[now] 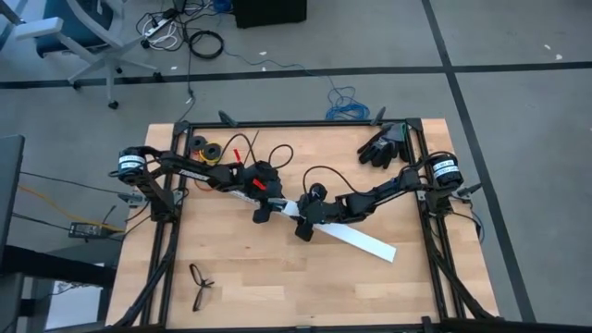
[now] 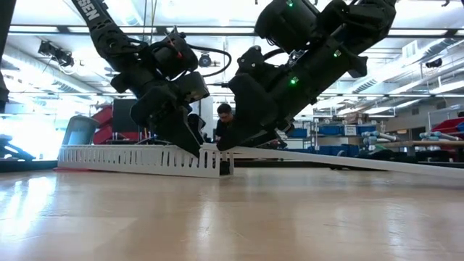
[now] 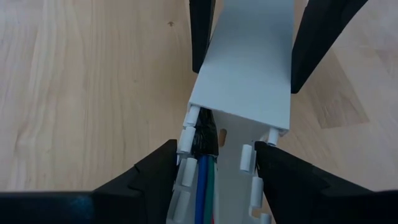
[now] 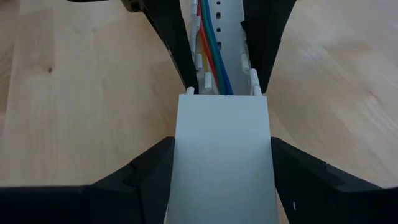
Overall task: Ziptie cables
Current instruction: Close the white cable duct
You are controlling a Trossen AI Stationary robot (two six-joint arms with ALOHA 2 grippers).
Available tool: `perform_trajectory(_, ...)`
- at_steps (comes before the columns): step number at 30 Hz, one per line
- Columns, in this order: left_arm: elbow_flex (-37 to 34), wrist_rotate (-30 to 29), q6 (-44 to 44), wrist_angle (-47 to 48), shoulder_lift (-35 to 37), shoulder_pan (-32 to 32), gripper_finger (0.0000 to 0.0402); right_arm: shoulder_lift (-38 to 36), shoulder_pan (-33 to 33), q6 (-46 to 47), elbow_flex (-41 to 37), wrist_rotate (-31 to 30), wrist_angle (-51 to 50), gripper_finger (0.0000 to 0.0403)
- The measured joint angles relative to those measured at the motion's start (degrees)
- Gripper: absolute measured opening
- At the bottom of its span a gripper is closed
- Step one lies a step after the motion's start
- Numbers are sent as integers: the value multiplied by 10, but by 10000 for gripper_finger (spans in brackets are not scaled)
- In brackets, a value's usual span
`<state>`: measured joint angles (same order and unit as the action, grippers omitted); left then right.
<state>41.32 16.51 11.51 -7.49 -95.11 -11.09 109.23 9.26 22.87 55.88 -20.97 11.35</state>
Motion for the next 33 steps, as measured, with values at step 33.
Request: perform_trajectory(33, -2, -11, 58, -30, -2, 3, 261, 2, 0, 5, -2, 8, -5, 236)
